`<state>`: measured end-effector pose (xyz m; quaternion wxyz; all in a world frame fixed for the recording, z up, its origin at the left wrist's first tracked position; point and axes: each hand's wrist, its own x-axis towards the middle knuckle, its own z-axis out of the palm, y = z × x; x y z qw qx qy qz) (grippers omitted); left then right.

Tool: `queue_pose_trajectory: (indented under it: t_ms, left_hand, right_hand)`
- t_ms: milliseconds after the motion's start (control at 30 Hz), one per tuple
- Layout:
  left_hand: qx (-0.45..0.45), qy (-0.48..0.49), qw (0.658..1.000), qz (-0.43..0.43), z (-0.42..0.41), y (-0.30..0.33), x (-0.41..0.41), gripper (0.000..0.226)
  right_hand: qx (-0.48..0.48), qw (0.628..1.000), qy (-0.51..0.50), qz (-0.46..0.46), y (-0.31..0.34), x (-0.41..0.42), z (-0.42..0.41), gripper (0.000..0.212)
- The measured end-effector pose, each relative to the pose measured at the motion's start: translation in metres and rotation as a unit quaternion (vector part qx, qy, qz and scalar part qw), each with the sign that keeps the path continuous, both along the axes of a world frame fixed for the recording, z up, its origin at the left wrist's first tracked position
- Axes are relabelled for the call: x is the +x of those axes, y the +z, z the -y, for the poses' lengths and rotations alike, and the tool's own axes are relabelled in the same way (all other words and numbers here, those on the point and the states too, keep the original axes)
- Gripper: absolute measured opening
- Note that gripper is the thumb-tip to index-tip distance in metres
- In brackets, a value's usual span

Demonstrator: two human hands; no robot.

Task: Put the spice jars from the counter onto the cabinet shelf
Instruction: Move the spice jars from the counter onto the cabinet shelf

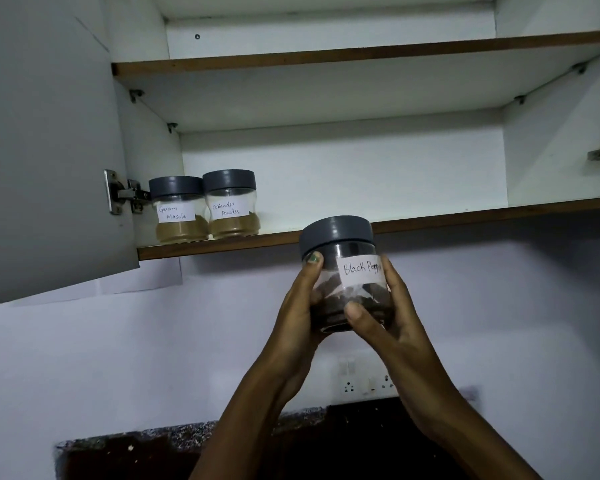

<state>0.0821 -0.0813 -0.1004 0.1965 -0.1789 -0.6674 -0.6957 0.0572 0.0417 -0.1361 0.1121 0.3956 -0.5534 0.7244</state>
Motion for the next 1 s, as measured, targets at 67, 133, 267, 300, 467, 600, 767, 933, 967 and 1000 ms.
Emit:
queue_pose_trajectory:
  t_ms: [67, 133, 267, 300, 467, 600, 767, 933, 967, 1000]
  left_hand:
    - [-0.012, 0.020, 1.000, -0.014, 0.000, 0.000, -0.001, 0.044]
    - [-0.026, 0.044, 0.998, -0.027, 0.001, 0.000, -0.003, 0.048]
    - [-0.045, 0.117, 0.990, -0.059, 0.001, 0.005, -0.005, 0.042]
    - [-0.045, 0.131, 0.988, -0.070, 0.000, 0.009, -0.006, 0.044]
    - [-0.079, 0.278, 0.948, -0.133, 0.002, 0.038, -0.013, 0.047]
    - [-0.172, 0.367, 0.900, -0.158, 0.014, 0.052, -0.024, 0.056]
    - [-0.236, 0.421, 0.864, -0.148, 0.036, 0.062, -0.046, 0.062]
    - [-0.290, 0.448, 0.841, -0.089, 0.049, 0.056, -0.067, 0.062]
    - [-0.294, 0.448, 0.840, -0.085, 0.051, 0.055, -0.070, 0.062]
    - [-0.299, 0.445, 0.840, -0.080, 0.054, 0.055, -0.074, 0.062]
  right_hand:
    - [0.003, 0.999, -0.030, -0.021, 0.000, 0.002, 0.003, 0.081]
    - [0.009, 0.995, -0.083, -0.049, -0.002, 0.001, 0.006, 0.088]
    - [0.012, 0.977, -0.174, -0.121, 0.003, -0.006, 0.019, 0.093]
    - [0.008, 0.973, -0.184, -0.137, 0.007, -0.010, 0.024, 0.092]
    - [-0.017, 0.959, -0.213, -0.185, 0.041, -0.039, 0.051, 0.091]
    - [-0.024, 0.939, -0.249, -0.237, 0.071, -0.066, 0.076, 0.087]
    - [0.006, 0.927, -0.260, -0.272, 0.092, -0.085, 0.102, 0.073]
    - [0.079, 0.915, -0.302, -0.257, 0.089, -0.106, 0.115, 0.081]
    - [0.097, 0.904, -0.326, -0.261, 0.089, -0.110, 0.117, 0.082]
    - [0.119, 0.888, -0.355, -0.266, 0.090, -0.114, 0.118, 0.083]
